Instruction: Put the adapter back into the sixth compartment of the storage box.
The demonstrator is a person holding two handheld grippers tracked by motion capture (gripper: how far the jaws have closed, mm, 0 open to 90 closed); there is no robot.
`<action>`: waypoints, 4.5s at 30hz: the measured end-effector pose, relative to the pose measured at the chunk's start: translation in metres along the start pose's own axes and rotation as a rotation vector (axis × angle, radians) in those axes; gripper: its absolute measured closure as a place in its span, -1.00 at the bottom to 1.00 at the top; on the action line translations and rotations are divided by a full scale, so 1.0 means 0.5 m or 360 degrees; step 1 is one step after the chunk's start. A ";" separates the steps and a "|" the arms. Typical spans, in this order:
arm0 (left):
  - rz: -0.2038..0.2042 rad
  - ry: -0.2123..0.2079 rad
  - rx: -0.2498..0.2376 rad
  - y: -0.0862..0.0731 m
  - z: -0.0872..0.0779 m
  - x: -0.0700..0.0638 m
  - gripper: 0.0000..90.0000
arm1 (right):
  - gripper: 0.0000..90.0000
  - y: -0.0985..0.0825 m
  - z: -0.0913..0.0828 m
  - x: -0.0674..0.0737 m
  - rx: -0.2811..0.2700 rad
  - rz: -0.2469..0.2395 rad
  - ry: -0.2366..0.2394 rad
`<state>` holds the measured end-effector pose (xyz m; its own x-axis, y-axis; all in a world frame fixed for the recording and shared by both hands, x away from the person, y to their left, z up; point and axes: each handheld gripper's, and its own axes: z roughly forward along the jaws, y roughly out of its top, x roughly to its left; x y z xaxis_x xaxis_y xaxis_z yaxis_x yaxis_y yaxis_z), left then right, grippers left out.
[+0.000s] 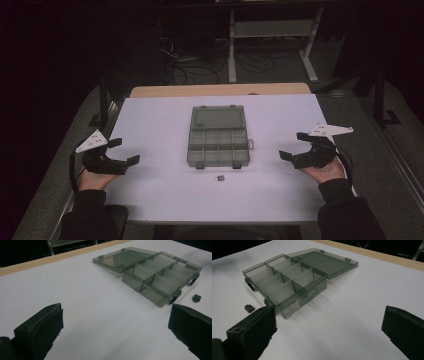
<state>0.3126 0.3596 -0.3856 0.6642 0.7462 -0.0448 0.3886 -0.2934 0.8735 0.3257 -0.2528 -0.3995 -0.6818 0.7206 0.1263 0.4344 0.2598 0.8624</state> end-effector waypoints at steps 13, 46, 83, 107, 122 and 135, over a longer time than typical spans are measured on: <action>0.0022 0.0009 0.0025 0.000 0.000 -0.011 -1.00 | -1.00 -0.002 0.003 0.005 0.0022 -0.0005 0.0010; 0.0219 -0.0051 0.0091 0.079 -0.001 -0.060 -1.00 | -1.00 -0.001 0.005 0.008 0.0057 -0.0037 0.0015; 0.0471 -0.0282 0.0256 0.197 0.087 -0.150 -1.00 | -1.00 0.001 0.005 0.012 0.0045 -0.0044 0.0038; 0.0597 -0.0422 0.0376 0.208 0.169 -0.212 -1.00 | -1.00 0.002 0.009 0.016 0.0076 -0.0055 0.0072; 0.0607 -0.0510 0.0421 0.192 0.211 -0.242 -1.00 | -1.00 0.003 0.008 0.017 0.0078 -0.0057 0.0080; 0.0624 -0.0589 0.0463 0.170 0.243 -0.268 -1.00 | -1.00 0.002 0.011 0.020 0.0100 -0.0060 0.0111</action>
<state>0.3344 0.1621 -0.3645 0.9505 0.3078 0.0422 0.1941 -0.6943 0.6930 0.3224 -0.2416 -0.4001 -0.7368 0.6634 0.1303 0.4422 0.3272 0.8351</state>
